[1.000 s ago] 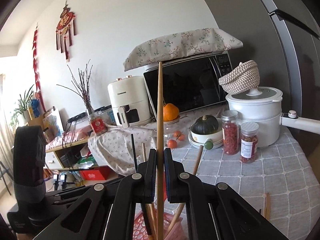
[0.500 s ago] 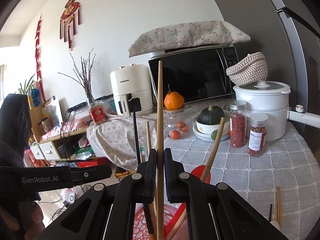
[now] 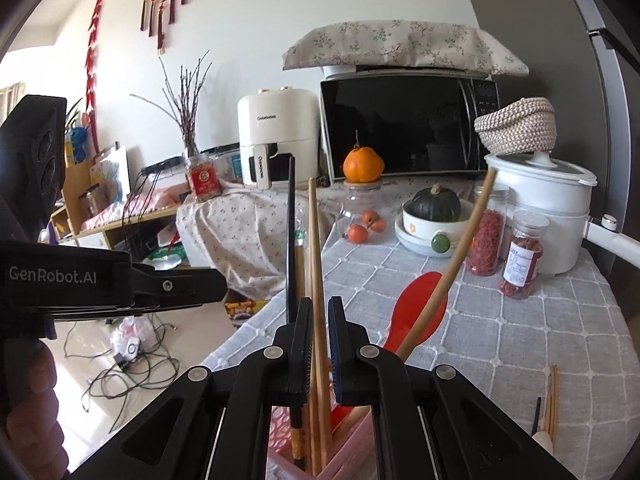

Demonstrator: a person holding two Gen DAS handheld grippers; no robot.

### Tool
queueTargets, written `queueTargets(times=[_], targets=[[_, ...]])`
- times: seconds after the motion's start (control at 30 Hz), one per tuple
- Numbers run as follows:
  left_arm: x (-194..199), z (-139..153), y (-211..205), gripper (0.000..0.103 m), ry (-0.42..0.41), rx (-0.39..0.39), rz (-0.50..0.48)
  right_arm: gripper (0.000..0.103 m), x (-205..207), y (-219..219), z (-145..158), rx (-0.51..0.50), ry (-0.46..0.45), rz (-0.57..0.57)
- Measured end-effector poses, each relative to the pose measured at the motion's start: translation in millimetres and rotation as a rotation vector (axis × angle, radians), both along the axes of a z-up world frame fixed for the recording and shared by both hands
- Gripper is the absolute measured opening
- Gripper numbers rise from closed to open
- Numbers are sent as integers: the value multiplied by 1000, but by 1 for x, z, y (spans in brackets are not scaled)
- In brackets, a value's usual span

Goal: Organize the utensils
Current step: 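Lower both held chopsticks into the pink basket and open both tools, then close the left tool on another black chopstick beside the white spoon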

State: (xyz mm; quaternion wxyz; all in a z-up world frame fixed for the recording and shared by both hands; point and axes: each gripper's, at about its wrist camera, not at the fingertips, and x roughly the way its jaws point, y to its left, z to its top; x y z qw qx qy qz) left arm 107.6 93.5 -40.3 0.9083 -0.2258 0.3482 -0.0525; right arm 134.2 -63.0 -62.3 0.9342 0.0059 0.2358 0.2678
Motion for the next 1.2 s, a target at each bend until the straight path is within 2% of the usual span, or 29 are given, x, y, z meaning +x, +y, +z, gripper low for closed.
queueTargets(times=[0.07, 0.17, 0.27, 0.37, 0.47, 0.63, 0.77, 0.87, 1.0, 1.1, 1.2], targets=[[-3, 4, -5, 26, -5, -7, -16, 23, 0, -8, 8, 6, 56, -2], [-10, 10, -19, 28, -14, 26, -42, 36, -4, -31, 25, 9, 91, -19], [-15, 14, -41, 29, -6, 71, -83, 44, -13, -61, 45, -7, 91, -48], [-18, 10, -70, 32, 31, 115, -134, 45, -17, -98, 63, -26, 112, -106], [-20, -1, -103, 32, 83, 147, -192, 46, -11, -139, 65, -24, 194, -180], [-15, -33, -166, 32, 205, 208, -314, 46, 11, -183, 27, -88, 442, -302], [5, -63, -202, 32, 296, 250, -360, 45, 19, -211, 3, -42, 575, -340], [18, -91, -216, 32, 385, 201, -380, 42, 21, -221, -6, -35, 618, -336], [29, -112, -226, 31, 435, 236, -365, 39, 23, -221, -22, -50, 683, -314], [33, -109, -228, 30, 417, 253, -364, 39, 24, -221, -24, -67, 682, -306], [35, -106, -234, 22, 414, 303, -386, 39, 25, -221, -23, -54, 678, -295]])
